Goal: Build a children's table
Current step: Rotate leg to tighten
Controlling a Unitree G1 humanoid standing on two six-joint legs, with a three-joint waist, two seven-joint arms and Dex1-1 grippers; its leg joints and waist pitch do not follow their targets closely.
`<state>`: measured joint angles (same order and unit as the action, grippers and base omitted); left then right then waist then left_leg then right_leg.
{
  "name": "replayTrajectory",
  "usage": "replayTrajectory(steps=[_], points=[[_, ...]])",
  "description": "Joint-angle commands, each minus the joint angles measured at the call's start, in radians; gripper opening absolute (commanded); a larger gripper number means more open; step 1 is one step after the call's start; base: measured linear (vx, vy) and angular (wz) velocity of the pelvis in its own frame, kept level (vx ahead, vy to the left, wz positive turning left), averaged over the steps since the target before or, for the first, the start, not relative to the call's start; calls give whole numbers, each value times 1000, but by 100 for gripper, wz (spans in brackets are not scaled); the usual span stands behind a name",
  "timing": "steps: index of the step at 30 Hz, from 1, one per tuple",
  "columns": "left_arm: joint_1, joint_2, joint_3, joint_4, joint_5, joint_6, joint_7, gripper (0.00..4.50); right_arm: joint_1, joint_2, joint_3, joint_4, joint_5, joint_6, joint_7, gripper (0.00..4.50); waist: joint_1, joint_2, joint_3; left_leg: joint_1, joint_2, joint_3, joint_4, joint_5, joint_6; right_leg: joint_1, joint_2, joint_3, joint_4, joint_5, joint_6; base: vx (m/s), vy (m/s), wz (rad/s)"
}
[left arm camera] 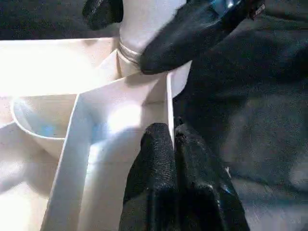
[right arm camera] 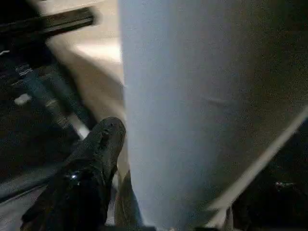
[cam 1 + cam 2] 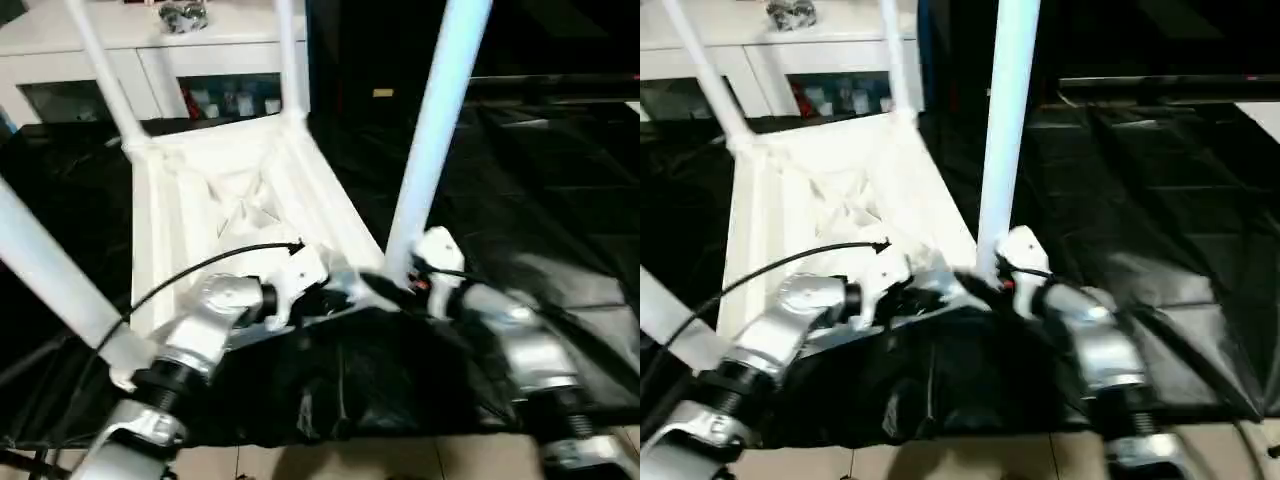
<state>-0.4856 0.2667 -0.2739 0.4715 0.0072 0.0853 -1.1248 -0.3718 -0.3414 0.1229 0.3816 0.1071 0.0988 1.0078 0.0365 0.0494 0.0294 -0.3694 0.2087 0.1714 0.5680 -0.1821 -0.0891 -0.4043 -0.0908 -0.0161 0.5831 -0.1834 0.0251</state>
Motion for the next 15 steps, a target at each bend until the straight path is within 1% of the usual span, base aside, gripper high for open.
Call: replayTrajectory(steps=[1,2,3,4,5,6,7,8,9,10,11,12,14,15], points=[[-6,5,-10,-32,-19,-22,-43,0,13,-3,63,-1,15,19,107,314,6,-15,-56,6,8,16,-48,-131,134,51,-16,6,-42,31,-297,0,0,0],[-6,7,-11,-32,-20,-22,-46,0,12,-5,64,-1,16,19,111,314,5,-15,-55,5,9,17,-48,-135,134,51,-16,6,-41,28,-299,0,0,0],[-6,33,-15,-32,-30,-25,-87,0,3,-31,79,4,33,22,176,314,9,-20,-55,7,9,18,-48,-150,130,51,-17,5,-41,-3,-299,0,0,0],[-6,47,-16,-32,-34,-27,-107,0,-2,-43,89,4,43,31,212,299,10,-19,-54,8,10,18,-49,-157,129,50,-18,6,-42,-16,-298,0,0,0],[-6,54,-17,-31,-37,-29,-118,0,-4,-49,94,3,48,37,232,289,13,-23,-51,8,11,18,-51,-171,125,50,-19,6,-44,-48,-293,0,0,0],[-6,59,-17,-31,-38,-30,-123,0,-6,-52,97,2,52,42,245,282,16,-21,-52,9,11,18,-51,-175,122,49,-20,7,-44,-61,-291,0,0,0],[-7,67,-19,-31,-40,-31,-136,0,-10,-56,104,2,57,53,267,282,19,-24,-50,9,12,19,-51,-181,114,47,-20,8,-46,-76,-287,0,0,0],[-8,73,-19,-32,-43,-32,-145,0,-12,-59,110,1,61,62,284,272,22,-23,-51,10,13,19,-51,-180,110,46,-21,9,-44,-77,-287,0,0,0],[-9,79,-20,-31,-46,-32,-154,0,-15,-63,115,2,62,66,300,254,23,-29,-49,9,13,19,-52,-184,101,45,-20,9,-44,-85,-284,0,0,0],[-9,81,-20,-30,-48,-31,-158,0,-16,-64,119,3,60,65,308,254,24,-28,-48,8,13,18,-52,-182,97,46,-22,9,-42,-89,-283,0,0,0],[-11,84,-20,-28,-50,-31,-164,0,-18,-67,125,5,59,67,321,249,24,-28,-47,8,13,18,-53,-187,90,45,-23,10,-44,-103,-279,0,0,0],[-12,89,-19,-27,-54,-29,-175,0,-19,-68,137,7,57,71,343,249,24,-34,-46,7,12,17,-53,-193,85,45,-23,10,-44,-116,-276,0,0,0],[-13,90,-17,-26,-55,-27,-179,0,-19,-66,140,8,60,76,350,241,24,-32,-45,7,13,17,-55,-201,80,44,-24,11,-45,-132,-272,0,0,0],[-13,92,-17,-27,-57,-27,-181,0,-18,-66,144,7,63,81,357,241,23,-36,-44,7,12,16,-55,-200,77,44,-23,11,-45,-140,-268,0,0,0]])
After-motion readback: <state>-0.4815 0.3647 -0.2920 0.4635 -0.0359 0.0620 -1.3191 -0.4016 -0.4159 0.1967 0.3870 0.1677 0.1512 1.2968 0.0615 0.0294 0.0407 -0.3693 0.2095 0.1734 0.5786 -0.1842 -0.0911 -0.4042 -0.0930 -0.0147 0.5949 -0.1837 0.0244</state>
